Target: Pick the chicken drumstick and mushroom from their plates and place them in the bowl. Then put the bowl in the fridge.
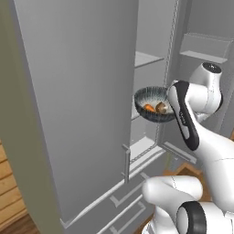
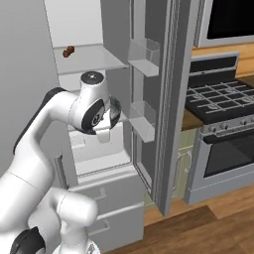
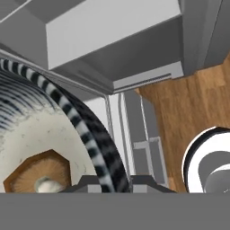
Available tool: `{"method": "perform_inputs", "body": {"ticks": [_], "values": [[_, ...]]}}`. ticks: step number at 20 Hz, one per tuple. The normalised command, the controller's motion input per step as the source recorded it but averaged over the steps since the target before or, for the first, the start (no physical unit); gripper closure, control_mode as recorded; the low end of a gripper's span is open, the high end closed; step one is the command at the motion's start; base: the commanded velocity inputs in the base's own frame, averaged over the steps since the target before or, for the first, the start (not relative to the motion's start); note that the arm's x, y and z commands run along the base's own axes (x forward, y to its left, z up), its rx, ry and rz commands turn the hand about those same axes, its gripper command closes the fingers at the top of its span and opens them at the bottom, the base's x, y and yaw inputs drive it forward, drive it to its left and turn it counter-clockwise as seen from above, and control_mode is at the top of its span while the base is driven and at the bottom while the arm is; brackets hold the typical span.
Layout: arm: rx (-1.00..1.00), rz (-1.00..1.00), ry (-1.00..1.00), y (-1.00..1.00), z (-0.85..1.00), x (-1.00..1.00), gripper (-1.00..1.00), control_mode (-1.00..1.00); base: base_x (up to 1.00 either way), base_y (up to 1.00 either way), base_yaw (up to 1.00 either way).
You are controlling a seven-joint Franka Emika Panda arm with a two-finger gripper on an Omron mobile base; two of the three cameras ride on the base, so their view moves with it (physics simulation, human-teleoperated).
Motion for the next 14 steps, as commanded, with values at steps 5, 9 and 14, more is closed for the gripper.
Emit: {"method": "perform_inputs", "body": {"ticks": [5,9,14], "values": [[0.0,0.0,0.0,0.0,0.0,0.0,1.0,1.0,0.42,-0.09,0.16],[0.0,0.0,0.0,0.0,0.0,0.0,1.0,1.0,0.51,-0.14,0.22],[0.0,0.0,0.0,0.0,0.0,0.0,1.0,1.0,0.46,-0.08,0.2]]}}
